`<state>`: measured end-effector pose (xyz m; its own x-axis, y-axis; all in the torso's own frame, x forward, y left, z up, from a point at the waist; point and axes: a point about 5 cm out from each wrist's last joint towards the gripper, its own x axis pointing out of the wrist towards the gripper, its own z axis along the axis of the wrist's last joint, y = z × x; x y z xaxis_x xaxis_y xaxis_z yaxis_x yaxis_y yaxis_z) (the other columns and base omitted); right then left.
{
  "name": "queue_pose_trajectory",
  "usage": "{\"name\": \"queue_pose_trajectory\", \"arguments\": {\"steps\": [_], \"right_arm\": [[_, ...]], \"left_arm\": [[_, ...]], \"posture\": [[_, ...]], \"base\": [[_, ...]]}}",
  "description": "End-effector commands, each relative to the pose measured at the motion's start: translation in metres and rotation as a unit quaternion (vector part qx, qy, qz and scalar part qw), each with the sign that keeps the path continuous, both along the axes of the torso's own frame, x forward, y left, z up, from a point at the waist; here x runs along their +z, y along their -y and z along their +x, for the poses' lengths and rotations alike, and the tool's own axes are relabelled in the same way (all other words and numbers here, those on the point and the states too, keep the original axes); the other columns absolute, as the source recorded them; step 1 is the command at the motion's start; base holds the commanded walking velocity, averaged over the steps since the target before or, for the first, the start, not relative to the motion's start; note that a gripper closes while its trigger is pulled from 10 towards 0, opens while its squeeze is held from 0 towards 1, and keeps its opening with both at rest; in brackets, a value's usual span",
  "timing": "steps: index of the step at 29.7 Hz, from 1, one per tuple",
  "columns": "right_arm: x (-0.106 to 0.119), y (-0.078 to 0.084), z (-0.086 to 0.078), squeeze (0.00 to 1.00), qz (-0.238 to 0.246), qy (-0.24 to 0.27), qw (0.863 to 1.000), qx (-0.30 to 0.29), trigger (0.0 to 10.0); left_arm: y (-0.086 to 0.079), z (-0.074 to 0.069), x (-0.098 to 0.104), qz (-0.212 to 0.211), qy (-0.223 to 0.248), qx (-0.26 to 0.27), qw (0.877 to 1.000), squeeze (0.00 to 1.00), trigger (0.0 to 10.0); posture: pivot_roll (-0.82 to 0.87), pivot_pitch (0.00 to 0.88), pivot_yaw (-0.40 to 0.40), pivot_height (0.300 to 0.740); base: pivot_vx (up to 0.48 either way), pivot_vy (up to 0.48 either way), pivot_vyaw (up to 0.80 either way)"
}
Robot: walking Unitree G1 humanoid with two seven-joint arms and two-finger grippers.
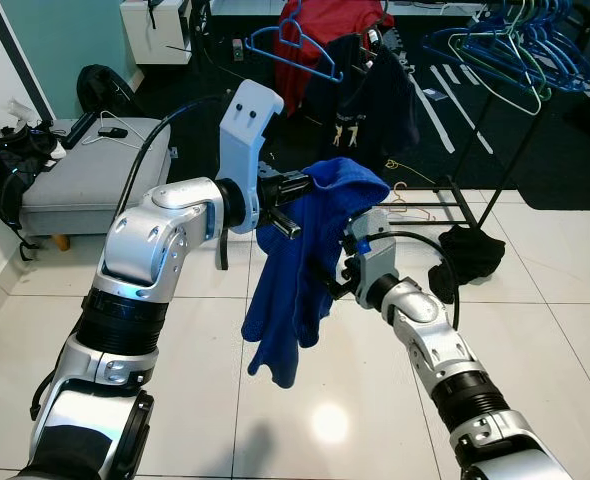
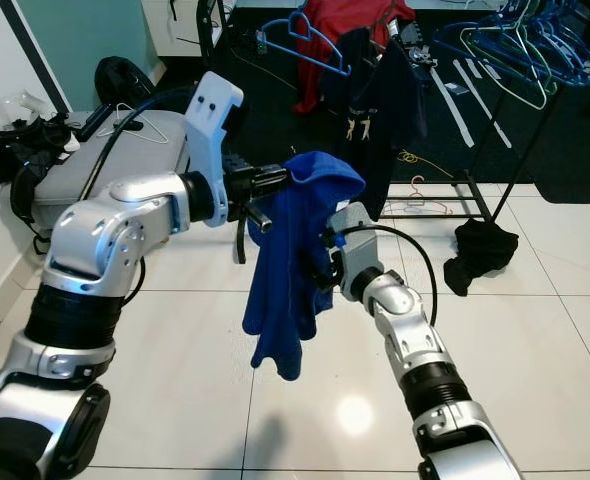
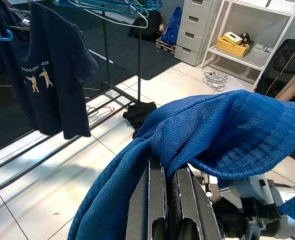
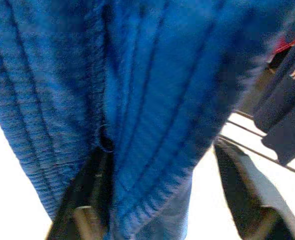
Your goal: Hang hanger
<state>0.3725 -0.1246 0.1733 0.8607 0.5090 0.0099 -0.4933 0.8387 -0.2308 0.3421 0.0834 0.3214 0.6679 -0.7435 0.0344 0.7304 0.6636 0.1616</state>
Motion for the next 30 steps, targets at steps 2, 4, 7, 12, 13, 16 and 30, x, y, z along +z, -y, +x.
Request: {"name": "queue_pose_trajectory", "arguments": {"steps": [2,4,7,12,13,16,30], "right_arm": [[-0.006,-0.004,-0.002,0.00,-0.001,-0.014,1.000,0.009,3.1],[-0.007,-0.005,-0.003,0.00,-0.006,-0.014,1.000,0.011,3.7],[-0.007,-0.005,-0.003,0.00,-0.013,-0.012,1.000,0.011,10.0],[-0.007,-0.004,-0.004,0.00,-0.018,-0.009,1.000,0.007,10.0],[-0.007,-0.004,-0.004,0.00,-0.019,-0.008,1.000,0.006,10.0],[-0.006,-0.004,-0.006,0.00,-0.021,-0.005,1.000,0.004,10.0],[-0.004,-0.007,-0.017,0.00,-0.018,-0.009,1.000,-0.001,10.0]], "left_arm": [[0.000,-0.005,0.001,0.007,0.007,-0.009,1.000,0.00,10.0],[0.000,-0.004,0.002,0.009,0.008,-0.007,1.000,0.00,10.0],[-0.002,-0.002,-0.001,0.017,0.009,0.004,1.000,0.00,10.0],[-0.004,0.000,-0.003,0.022,0.005,0.016,1.000,0.00,10.0],[-0.004,0.000,-0.003,0.022,0.005,0.018,1.000,0.00,10.0],[-0.005,0.001,-0.004,0.022,0.003,0.023,0.999,0.00,10.0],[-0.007,0.007,-0.007,0.024,-0.002,0.042,0.999,0.00,10.0]], "posture": [[0.00,0.193,0.047,0.740],[0.00,0.196,0.047,0.740],[-0.01,0.201,0.046,0.740],[-0.01,0.207,0.045,0.740],[-0.01,0.207,0.045,0.740],[-0.01,0.210,0.045,0.740],[-0.02,0.212,0.046,0.740]], "base": [[0.000,0.000,0.00],[0.000,0.000,0.00],[0.000,0.000,0.00],[0.000,0.000,0.00],[0.000,0.000,0.00],[0.000,0.000,0.00],[0.000,0.000,0.00]]}}
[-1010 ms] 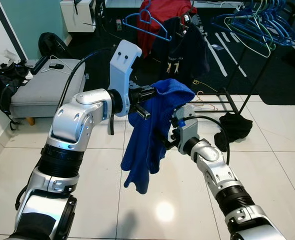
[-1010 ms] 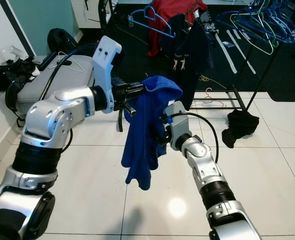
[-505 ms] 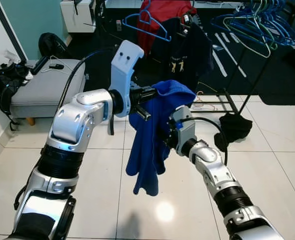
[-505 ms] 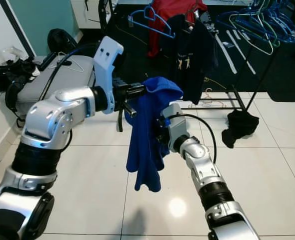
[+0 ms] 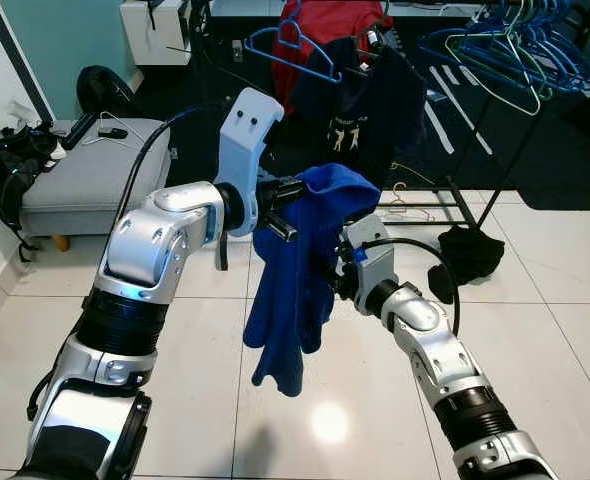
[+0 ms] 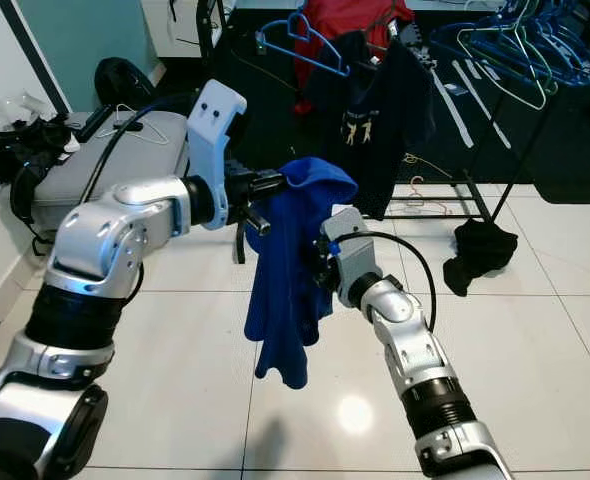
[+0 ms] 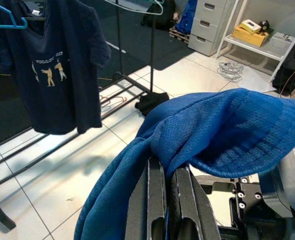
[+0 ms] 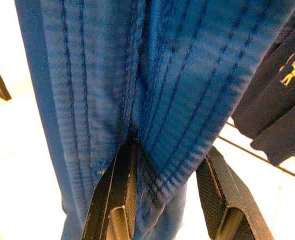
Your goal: Hang hanger
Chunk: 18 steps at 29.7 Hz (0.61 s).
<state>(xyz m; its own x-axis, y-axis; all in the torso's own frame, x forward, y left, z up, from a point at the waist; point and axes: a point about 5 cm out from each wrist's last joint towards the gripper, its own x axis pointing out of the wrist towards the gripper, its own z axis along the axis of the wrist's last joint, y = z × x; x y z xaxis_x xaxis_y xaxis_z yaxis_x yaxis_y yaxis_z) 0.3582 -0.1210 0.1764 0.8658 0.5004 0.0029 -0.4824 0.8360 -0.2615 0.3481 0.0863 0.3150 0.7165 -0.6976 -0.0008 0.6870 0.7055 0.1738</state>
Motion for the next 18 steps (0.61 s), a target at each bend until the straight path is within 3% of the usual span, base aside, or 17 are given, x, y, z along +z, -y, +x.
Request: {"name": "queue_pose_trajectory", "arguments": {"steps": [1,9,10,13,18], "right_arm": [[-0.007,-0.004,-0.003,0.00,-0.003,-0.014,1.000,0.003,10.0],[-0.014,-0.003,-0.003,0.00,0.017,-0.041,0.999,-0.011,9.7],[-0.016,0.000,-0.003,0.00,0.025,-0.054,0.998,-0.019,8.8],[-0.019,0.002,-0.003,0.00,0.026,-0.061,0.998,-0.024,8.4],[-0.020,0.004,-0.003,0.00,0.025,-0.066,0.997,-0.025,8.8]], "left_arm": [[-0.005,0.001,0.000,0.007,0.005,0.009,1.000,0.00,10.0],[-0.005,0.002,0.001,0.007,0.007,0.009,1.000,0.00,10.0],[-0.005,0.002,0.001,0.007,0.008,0.009,1.000,0.00,10.0],[-0.005,0.002,0.001,0.007,0.008,0.009,1.000,0.00,10.0],[-0.004,0.002,0.001,0.007,0.008,0.007,1.000,0.00,10.0]], "posture": [[-0.02,0.212,0.046,0.740],[-0.02,0.210,0.045,0.740],[-0.01,0.210,0.046,0.740],[-0.01,0.211,0.047,0.740],[-0.01,0.212,0.047,0.740]], "base": [[0.000,0.000,0.00],[0.000,0.000,0.00],[0.000,0.000,0.00],[0.000,0.000,0.00],[0.000,0.000,0.00]]}}
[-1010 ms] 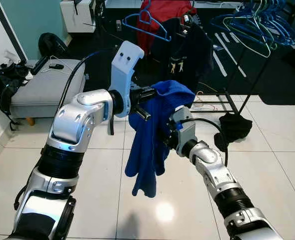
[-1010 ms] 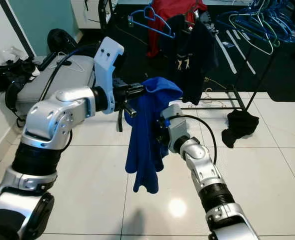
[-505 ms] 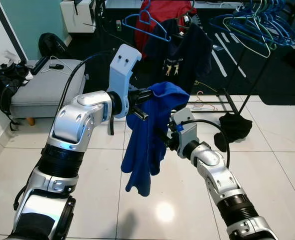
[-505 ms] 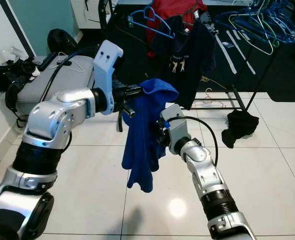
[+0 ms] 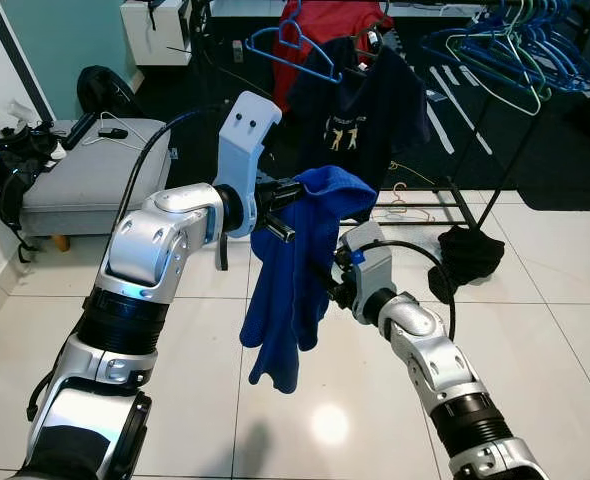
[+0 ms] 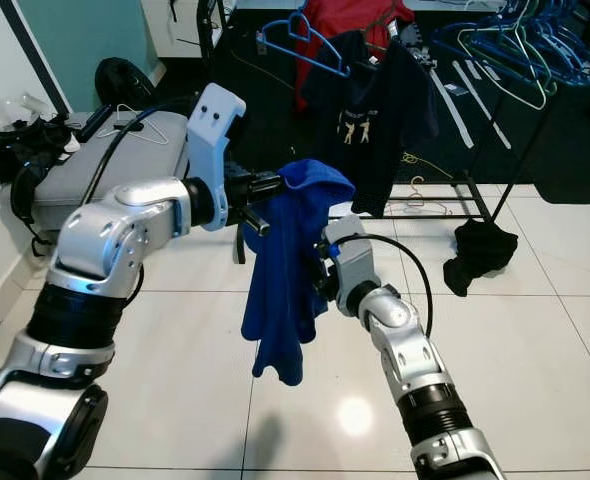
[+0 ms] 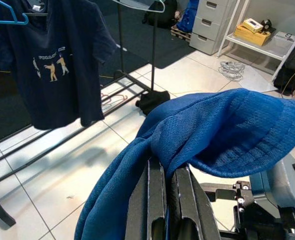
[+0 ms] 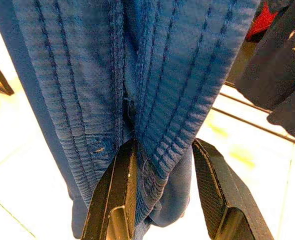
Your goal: Hang hanger
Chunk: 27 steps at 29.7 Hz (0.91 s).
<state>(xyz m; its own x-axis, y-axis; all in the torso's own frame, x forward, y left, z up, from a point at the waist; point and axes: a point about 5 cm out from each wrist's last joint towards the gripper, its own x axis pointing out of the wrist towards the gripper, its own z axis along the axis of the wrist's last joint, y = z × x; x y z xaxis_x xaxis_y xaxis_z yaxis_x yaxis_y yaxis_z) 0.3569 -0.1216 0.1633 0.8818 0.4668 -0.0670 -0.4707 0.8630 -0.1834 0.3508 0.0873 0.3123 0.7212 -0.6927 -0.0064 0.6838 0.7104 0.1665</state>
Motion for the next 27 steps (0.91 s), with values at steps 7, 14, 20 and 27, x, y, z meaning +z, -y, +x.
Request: {"name": "queue_pose_trajectory", "arguments": {"steps": [7,14,20,27], "right_arm": [[-0.006,0.002,0.001,0.00,0.007,-0.019,1.000,-0.003,2.7],[-0.005,0.003,0.001,0.00,0.009,-0.021,1.000,-0.002,0.0],[-0.005,0.004,0.002,0.00,0.011,-0.023,1.000,-0.003,0.0],[0.003,0.004,0.003,0.00,0.010,-0.009,1.000,0.000,0.0]], "left_arm": [[-0.003,-0.001,0.005,0.007,0.015,0.002,1.000,0.00,10.0],[-0.003,0.000,0.005,0.006,0.016,0.002,1.000,0.00,10.0],[-0.002,0.000,0.006,0.005,0.016,0.000,1.000,0.00,10.0],[-0.007,0.002,0.003,0.012,0.017,0.014,1.000,0.00,10.0]], "posture": [[-0.01,0.213,0.048,0.740],[-0.01,0.213,0.048,0.740],[-0.01,0.215,0.047,0.740],[-0.01,0.213,0.045,0.740]], "base": [[0.000,0.000,0.00],[0.000,0.000,0.00],[0.000,0.000,0.00],[0.000,0.000,0.00]]}}
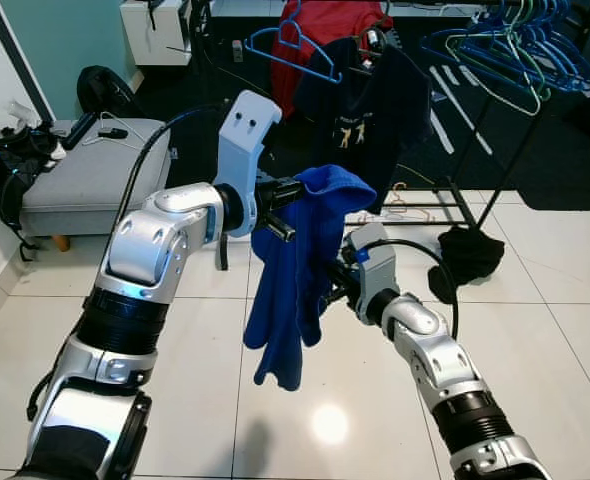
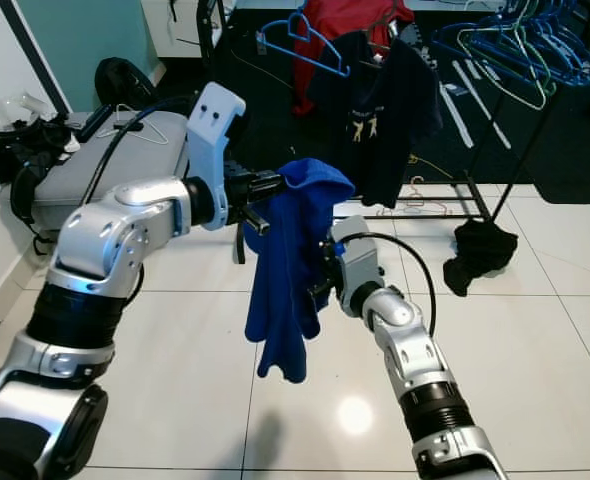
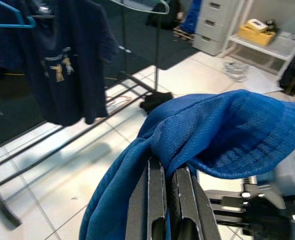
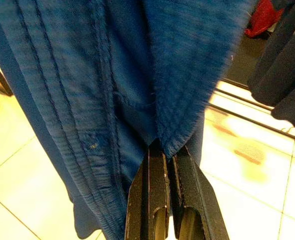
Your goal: Hang hanger
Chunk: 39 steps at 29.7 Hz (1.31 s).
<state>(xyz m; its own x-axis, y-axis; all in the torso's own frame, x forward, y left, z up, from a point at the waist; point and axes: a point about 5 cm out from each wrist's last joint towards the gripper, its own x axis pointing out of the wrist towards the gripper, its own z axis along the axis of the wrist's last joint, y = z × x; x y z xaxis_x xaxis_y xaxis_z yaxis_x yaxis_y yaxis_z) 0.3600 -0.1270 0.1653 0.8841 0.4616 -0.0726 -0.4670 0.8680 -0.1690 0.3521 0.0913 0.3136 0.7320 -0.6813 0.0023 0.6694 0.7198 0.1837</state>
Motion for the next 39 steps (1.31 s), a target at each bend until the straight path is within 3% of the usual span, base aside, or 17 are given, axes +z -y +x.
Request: {"name": "queue_pose_trajectory", "arguments": {"steps": [1,5,6,9,10,11,13,14,16,19,24,30,31,33,36,37,39], "right_arm": [[0.004,-0.002,0.000,0.00,0.005,0.002,1.000,0.004,0.0],[0.013,-0.001,0.001,0.00,0.010,0.024,1.000,-0.009,0.0],[0.019,0.004,0.002,0.00,0.013,0.039,0.999,-0.026,0.0],[0.019,0.004,0.002,0.00,0.013,0.039,0.999,-0.026,0.0],[0.027,0.012,0.005,0.00,0.019,0.053,0.997,-0.051,0.0],[0.027,0.012,0.005,0.00,0.019,0.053,0.997,-0.051,0.0],[0.034,0.028,0.004,0.00,0.014,0.054,0.996,-0.067,0.0],[0.034,0.028,0.004,0.00,0.014,0.054,0.996,-0.067,0.0],[0.036,0.034,0.000,0.00,-0.013,0.043,0.998,-0.052,0.0],[0.036,0.035,-0.001,0.00,-0.025,0.039,0.998,-0.045,0.0],[0.039,0.045,0.000,0.00,-0.110,0.034,0.993,-0.038,0.0],[0.060,0.047,0.005,0.00,-0.101,0.050,0.993,-0.037,0.0],[0.064,0.045,0.006,0.00,-0.095,0.052,0.994,-0.030,0.0],[0.067,0.042,0.006,0.00,-0.092,0.052,0.994,-0.022,0.0],[0.070,0.037,0.007,0.00,-0.091,0.051,0.995,-0.011,0.0],[0.074,0.033,0.009,0.00,-0.084,0.051,0.995,-0.003,0.0],[0.076,0.030,0.010,0.00,-0.080,0.051,0.996,0.002,0.0]], "left_arm": [[-0.004,0.001,0.000,0.014,0.008,0.010,1.000,0.00,10.0],[-0.007,0.003,-0.006,0.025,0.009,0.019,0.999,0.00,10.0],[-0.010,0.007,-0.015,0.050,0.010,0.034,0.998,0.00,10.0],[-0.010,0.007,-0.015,0.050,0.010,0.034,0.998,0.00,10.0],[-0.014,0.011,-0.029,0.076,0.003,0.055,0.996,0.00,10.0],[-0.014,0.011,-0.029,0.076,0.003,0.055,0.996,0.00,10.0],[-0.038,0.025,-0.076,0.190,-0.009,0.150,0.970,0.00,10.0],[-0.038,0.025,-0.076,0.190,-0.009,0.150,0.970,0.00,10.0],[-0.049,0.027,-0.098,0.244,-0.009,0.178,0.953,0.00,10.0],[-0.049,0.027,-0.100,0.249,-0.008,0.178,0.952,0.00,10.0],[-0.052,0.029,-0.112,0.241,-0.023,0.182,0.953,0.00,10.0],[-0.061,0.031,-0.133,0.206,-0.067,0.195,0.957,0.00,10.0],[-0.062,0.032,-0.137,0.197,-0.076,0.196,0.958,0.98,10.0],[-0.063,0.032,-0.140,0.193,-0.080,0.201,0.957,1.00,10.0],[-0.065,0.033,-0.143,0.206,-0.071,0.211,0.953,1.00,10.0],[-0.066,0.033,-0.145,0.206,-0.069,0.214,0.952,0.00,10.0],[-0.067,0.034,-0.147,0.205,-0.067,0.215,0.952,0.00,10.0]], "posture": [[-0.01,0.213,0.045,0.740],[-0.01,0.210,0.046,0.740],[-0.02,0.208,0.047,0.740],[-0.02,0.208,0.047,0.740],[-0.02,0.203,0.046,0.740],[-0.02,0.203,0.046,0.740],[-0.02,0.197,0.044,0.740],[-0.02,0.197,0.044,0.740],[-0.03,0.192,0.049,0.740],[-0.03,0.191,0.050,0.740],[-0.04,0.183,0.045,0.740],[-0.05,0.176,0.035,0.740],[-0.05,0.176,0.031,0.740],[-0.06,0.178,0.027,0.740],[-0.06,0.180,0.027,0.740],[-0.08,0.190,0.020,0.740],[-0.08,0.190,0.020,0.740]], "base": [[0.000,0.000,0.00],[0.000,0.000,0.00],[0.000,0.000,0.00],[0.000,0.000,0.00],[0.000,0.000,0.00],[0.000,0.000,0.00],[0.000,0.000,0.00],[0.000,0.000,0.00],[0.000,0.000,0.00],[0.000,0.000,0.00],[0.000,0.000,0.00],[0.000,0.000,0.00],[0.000,0.000,0.00],[0.000,0.000,0.00],[0.000,0.000,0.00],[0.000,0.000,0.00],[0.000,0.000,0.00]]}}
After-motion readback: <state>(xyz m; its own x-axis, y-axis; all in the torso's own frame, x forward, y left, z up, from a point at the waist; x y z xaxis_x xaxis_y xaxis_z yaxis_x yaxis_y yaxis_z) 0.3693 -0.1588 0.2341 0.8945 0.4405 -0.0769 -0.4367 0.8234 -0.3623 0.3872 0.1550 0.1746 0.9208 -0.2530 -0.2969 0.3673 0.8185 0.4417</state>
